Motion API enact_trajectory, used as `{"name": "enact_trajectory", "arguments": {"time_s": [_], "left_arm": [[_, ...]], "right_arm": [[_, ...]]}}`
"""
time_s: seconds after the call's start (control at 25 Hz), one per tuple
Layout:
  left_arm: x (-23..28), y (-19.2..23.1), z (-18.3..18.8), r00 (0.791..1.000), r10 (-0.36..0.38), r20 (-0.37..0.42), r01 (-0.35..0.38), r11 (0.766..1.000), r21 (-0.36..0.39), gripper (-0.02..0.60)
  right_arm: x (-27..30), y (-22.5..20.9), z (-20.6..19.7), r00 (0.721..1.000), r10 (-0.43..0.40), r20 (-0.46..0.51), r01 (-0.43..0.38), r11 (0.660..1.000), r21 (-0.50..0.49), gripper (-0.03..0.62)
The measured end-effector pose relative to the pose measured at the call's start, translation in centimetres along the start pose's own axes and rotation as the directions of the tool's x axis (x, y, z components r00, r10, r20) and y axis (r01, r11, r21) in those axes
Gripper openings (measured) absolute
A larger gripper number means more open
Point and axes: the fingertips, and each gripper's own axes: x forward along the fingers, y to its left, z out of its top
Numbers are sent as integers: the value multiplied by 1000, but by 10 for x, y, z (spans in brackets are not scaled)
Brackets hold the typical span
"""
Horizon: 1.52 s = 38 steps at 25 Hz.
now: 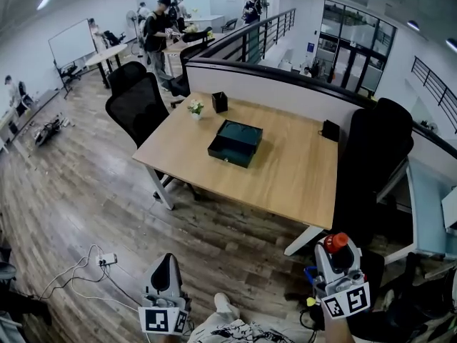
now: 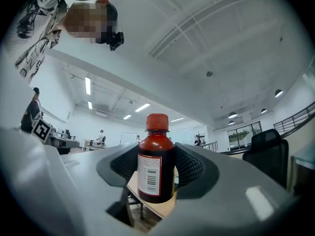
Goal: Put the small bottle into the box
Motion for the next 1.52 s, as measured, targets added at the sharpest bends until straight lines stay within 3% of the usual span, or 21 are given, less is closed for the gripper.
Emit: {"name": "enact_trajectory", "arguments": {"time_s": [0.4,0.88,1.52], "left_arm": [[80,57,-6,998,-59,-1,59,998,-32,-2],[146,88,-31,994,-100,-39,97,993,-67,-2],[302,99,-25,1000,19,-25,-20,999,-34,-2]], "right_arm": [[86,4,-17,999,-40,-6,40,999,-7,229],[145,-9,-37,996,-78,-49,77,997,-18,229],[314,-112,-64,999,42,6,-42,999,22,229]]}}
